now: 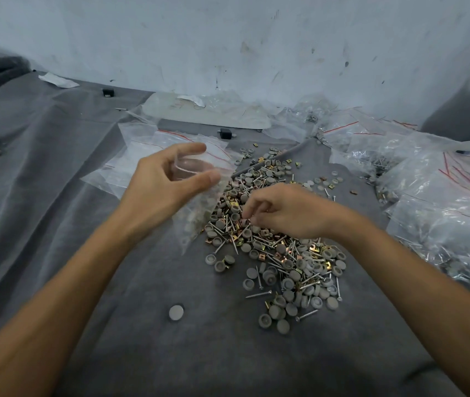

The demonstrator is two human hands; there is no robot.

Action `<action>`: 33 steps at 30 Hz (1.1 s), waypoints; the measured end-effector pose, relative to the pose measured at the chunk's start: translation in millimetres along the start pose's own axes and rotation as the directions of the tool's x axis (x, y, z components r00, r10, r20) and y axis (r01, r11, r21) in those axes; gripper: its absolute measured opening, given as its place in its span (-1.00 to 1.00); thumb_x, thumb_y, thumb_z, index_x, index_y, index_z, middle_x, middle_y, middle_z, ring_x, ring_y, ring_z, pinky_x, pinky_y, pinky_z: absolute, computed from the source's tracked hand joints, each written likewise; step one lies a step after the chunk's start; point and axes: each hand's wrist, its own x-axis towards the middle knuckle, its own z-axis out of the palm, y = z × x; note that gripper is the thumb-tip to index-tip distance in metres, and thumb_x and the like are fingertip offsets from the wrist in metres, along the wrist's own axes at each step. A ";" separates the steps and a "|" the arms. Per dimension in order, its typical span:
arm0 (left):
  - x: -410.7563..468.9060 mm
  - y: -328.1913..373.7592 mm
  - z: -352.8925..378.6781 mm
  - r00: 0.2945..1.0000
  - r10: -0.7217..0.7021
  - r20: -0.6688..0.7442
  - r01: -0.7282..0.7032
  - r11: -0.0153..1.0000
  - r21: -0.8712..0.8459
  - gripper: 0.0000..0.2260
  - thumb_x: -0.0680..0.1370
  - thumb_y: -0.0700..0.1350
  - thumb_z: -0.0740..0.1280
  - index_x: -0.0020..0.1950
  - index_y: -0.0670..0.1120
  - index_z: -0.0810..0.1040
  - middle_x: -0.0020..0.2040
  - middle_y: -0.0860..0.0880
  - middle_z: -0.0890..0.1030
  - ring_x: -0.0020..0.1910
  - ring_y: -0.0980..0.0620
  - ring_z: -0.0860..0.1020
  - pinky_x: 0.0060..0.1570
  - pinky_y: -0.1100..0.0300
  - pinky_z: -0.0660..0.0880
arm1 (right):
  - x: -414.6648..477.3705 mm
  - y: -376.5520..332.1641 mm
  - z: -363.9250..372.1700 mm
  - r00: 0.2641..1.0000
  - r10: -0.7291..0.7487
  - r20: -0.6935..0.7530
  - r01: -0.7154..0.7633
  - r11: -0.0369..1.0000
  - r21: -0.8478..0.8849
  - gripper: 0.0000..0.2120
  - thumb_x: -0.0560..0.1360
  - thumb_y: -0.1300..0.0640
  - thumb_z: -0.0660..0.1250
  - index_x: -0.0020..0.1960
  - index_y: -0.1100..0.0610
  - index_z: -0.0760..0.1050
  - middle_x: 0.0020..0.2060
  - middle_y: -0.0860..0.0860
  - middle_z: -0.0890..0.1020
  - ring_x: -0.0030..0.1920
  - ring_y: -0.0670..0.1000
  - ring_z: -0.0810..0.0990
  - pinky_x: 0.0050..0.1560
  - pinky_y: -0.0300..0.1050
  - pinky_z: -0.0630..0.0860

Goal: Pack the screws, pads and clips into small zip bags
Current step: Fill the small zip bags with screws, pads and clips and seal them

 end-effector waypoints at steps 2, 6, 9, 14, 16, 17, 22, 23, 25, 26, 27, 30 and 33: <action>2.5 1.3 -3.5 0.999 -0.030 -0.041 0.025 0.994 -0.105 -0.45 0.39 0.12 0.58 0.33 0.02 0.57 0.06 -0.02 0.73 -0.02 0.07 0.70 -0.03 0.25 0.59 | 1.0 0.4 0.0 0.999 -0.016 -0.032 0.017 0.999 0.035 -0.84 0.60 0.16 0.37 0.01 -0.11 0.59 -0.18 -0.19 0.65 -0.18 -0.33 0.61 -0.19 -0.42 0.43; 4.7 6.3 0.6 0.992 -0.122 -0.033 0.096 0.899 -0.428 -0.53 0.42 0.00 0.53 0.29 -0.11 0.59 0.05 -0.15 0.72 -0.16 0.06 0.66 -0.14 0.21 0.59 | 7.6 -7.4 0.7 0.995 0.001 -0.096 0.032 0.941 0.336 -0.73 0.57 0.25 0.36 0.19 -0.04 0.54 0.05 -0.11 0.65 0.02 -0.18 0.64 -0.03 -0.18 0.61; 6.2 10.3 2.2 0.988 -0.150 0.041 0.144 0.774 -0.617 -0.74 0.55 -0.05 0.38 0.20 -0.11 0.64 0.01 -0.08 0.70 -0.24 0.14 0.61 -0.21 0.25 0.58 | 13.0 -21.6 9.2 0.996 -0.031 0.079 -0.024 0.788 0.615 -0.44 0.42 0.36 0.36 0.37 0.03 0.44 0.24 -0.04 0.60 0.23 -0.06 0.60 0.11 -0.13 0.61; 3.4 11.7 -4.5 0.964 -0.231 0.131 0.233 0.495 -0.837 -0.80 0.54 0.03 0.35 -0.08 -0.07 0.68 -0.19 0.05 0.62 -0.26 0.14 0.59 -0.12 0.25 0.57 | 13.3 -33.6 41.5 0.955 -0.174 0.241 -0.151 0.412 0.899 -0.59 0.48 0.46 0.34 0.31 0.28 0.45 0.08 0.21 0.57 0.18 0.24 0.53 0.41 0.26 0.42; 3.0 9.5 -10.0 0.952 -0.282 0.118 0.234 0.425 -0.875 -0.80 0.55 0.05 0.36 -0.06 -0.07 0.64 -0.16 0.05 0.58 -0.17 0.13 0.56 0.07 0.24 0.49 | 12.7 -33.7 45.0 0.961 -0.178 0.211 -0.147 0.316 0.937 -0.76 0.47 0.35 0.34 0.14 0.24 0.53 0.01 0.22 0.60 0.05 0.19 0.61 0.25 0.13 0.55; 3.7 8.7 -12.3 0.945 -0.307 0.109 0.231 0.397 -0.888 -0.80 0.57 0.05 0.35 -0.02 -0.07 0.61 -0.12 0.05 0.56 -0.11 0.12 0.54 0.15 0.25 0.45 | 12.7 -32.3 44.7 0.965 -0.175 0.194 -0.138 0.286 0.948 -0.79 0.47 0.32 0.34 0.10 0.23 0.54 -0.01 0.22 0.61 -0.01 0.15 0.64 0.19 0.08 0.59; 6.3 9.7 -12.9 0.932 -0.340 0.128 0.223 0.257 -0.940 -0.83 0.62 -0.01 0.32 0.04 -0.10 0.56 0.03 0.02 0.49 0.17 0.13 0.38 0.50 0.24 0.13 | 13.3 -21.9 38.2 0.962 -0.192 0.192 -0.128 0.303 0.944 -0.77 0.50 0.29 0.36 0.15 0.22 0.59 -0.08 0.16 0.67 -0.07 0.11 0.68 0.15 0.04 0.63; 6.3 11.2 -12.3 0.935 -0.330 0.130 0.228 0.278 -0.933 -0.84 0.62 -0.01 0.31 0.02 -0.09 0.55 0.00 0.03 0.49 0.11 0.13 0.41 0.46 0.28 0.17 | 13.2 -20.1 36.9 0.962 -0.185 0.202 -0.136 0.321 0.938 -0.77 0.51 0.29 0.36 0.17 0.21 0.59 -0.08 0.14 0.68 -0.07 0.11 0.68 0.12 0.02 0.65; 6.4 14.6 -12.5 0.944 -0.311 0.109 0.218 0.342 -0.914 -0.87 0.60 -0.02 0.32 0.01 -0.08 0.56 -0.07 0.04 0.53 -0.06 0.15 0.48 0.29 0.32 0.34 | 13.5 -15.7 35.2 0.971 -0.125 0.205 -0.141 0.395 0.908 -0.75 0.55 0.29 0.36 0.23 0.21 0.57 -0.07 0.11 0.68 -0.06 0.09 0.68 0.05 -0.03 0.67; 6.6 15.9 -13.6 0.949 -0.303 0.085 0.200 0.373 -0.906 -0.87 0.58 -0.03 0.33 0.03 -0.08 0.57 -0.09 0.05 0.57 -0.13 0.17 0.52 0.15 0.33 0.44 | 14.0 -13.1 34.7 0.979 -0.073 0.190 -0.137 0.456 0.879 -0.75 0.57 0.30 0.36 0.25 0.22 0.55 -0.06 0.10 0.68 -0.06 0.06 0.68 0.02 -0.06 0.66; 7.0 16.8 -15.4 0.952 -0.300 0.057 0.179 0.397 -0.900 -0.85 0.57 -0.04 0.34 0.05 -0.09 0.57 -0.11 0.06 0.62 -0.16 0.17 0.56 0.02 0.35 0.51 | 14.6 -10.4 34.3 0.986 -0.020 0.163 -0.128 0.531 0.837 -0.76 0.58 0.29 0.36 0.25 0.23 0.55 -0.05 0.11 0.67 -0.07 0.02 0.67 -0.02 -0.10 0.66; 9.1 20.0 -22.6 0.946 -0.318 -0.071 0.111 0.518 -0.848 -0.80 0.57 -0.05 0.38 0.13 -0.12 0.57 -0.07 0.01 0.69 -0.19 0.16 0.63 -0.12 0.29 0.59 | 14.8 -6.4 33.1 0.998 0.054 0.041 -0.068 0.840 0.538 -0.83 0.58 0.26 0.39 0.16 0.15 0.61 -0.14 -0.01 0.67 -0.18 -0.10 0.63 -0.17 -0.18 0.59; 11.6 21.6 -29.5 0.934 -0.294 -0.202 0.057 0.682 -0.729 -0.85 0.57 -0.09 0.38 0.11 -0.12 0.59 -0.08 -0.06 0.70 -0.26 0.12 0.62 -0.16 0.24 0.58 | 15.8 -8.8 32.6 0.999 -0.017 0.050 0.016 1.000 0.021 -0.82 0.57 0.17 0.43 0.16 0.01 0.64 -0.11 -0.13 0.63 -0.10 -0.09 0.62 -0.07 -0.16 0.53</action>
